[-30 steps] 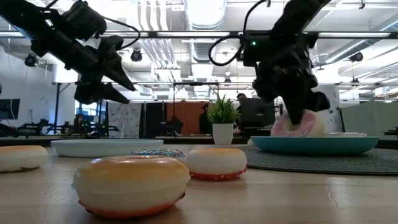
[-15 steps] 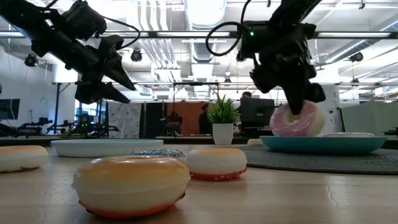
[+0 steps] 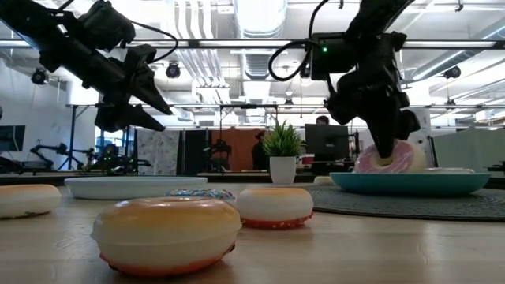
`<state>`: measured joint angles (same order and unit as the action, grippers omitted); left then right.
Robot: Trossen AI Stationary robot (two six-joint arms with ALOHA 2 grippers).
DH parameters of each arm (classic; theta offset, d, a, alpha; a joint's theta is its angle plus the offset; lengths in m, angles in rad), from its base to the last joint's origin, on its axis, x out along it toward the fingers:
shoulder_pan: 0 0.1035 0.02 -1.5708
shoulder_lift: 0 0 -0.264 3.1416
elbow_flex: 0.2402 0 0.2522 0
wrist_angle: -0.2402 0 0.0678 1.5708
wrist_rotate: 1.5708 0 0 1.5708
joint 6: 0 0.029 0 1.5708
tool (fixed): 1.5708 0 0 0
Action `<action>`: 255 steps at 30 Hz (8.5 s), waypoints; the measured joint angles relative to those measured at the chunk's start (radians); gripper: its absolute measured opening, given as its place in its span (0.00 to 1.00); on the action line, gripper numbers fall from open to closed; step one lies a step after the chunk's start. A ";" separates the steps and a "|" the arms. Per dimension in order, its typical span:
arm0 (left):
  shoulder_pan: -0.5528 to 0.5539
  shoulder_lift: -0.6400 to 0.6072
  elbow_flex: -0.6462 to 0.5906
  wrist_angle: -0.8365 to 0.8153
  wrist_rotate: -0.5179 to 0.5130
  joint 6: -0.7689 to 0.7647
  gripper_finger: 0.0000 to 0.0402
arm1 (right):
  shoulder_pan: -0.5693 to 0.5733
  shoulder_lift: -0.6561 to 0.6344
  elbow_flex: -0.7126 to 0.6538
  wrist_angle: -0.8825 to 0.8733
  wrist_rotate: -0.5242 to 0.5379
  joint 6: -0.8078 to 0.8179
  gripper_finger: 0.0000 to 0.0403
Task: Pick & Place donuts
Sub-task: Put the large pink donut on the green plate, then put the small yellow donut on the blue plate, then put the small white donut on the blue plate
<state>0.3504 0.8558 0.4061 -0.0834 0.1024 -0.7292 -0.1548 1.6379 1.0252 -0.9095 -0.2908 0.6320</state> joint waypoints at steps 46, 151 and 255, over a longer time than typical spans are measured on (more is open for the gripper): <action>-0.051 0.000 -0.001 -0.001 -0.054 -0.056 0.41 | -0.317 0.188 0.172 0.182 0.383 -1.014 0.52; -0.650 -0.299 -0.002 -0.488 -0.121 -0.134 0.41 | 0.112 0.692 1.155 -0.180 0.136 -0.669 0.50; -1.052 0.894 0.655 -0.645 -0.556 -0.291 0.00 | 0.256 0.037 0.144 0.427 0.262 -0.455 0.50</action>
<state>-0.7015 1.7494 1.0607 -0.7284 -0.4537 -1.0203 0.1011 1.6752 1.1689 -0.4827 -0.0284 0.1767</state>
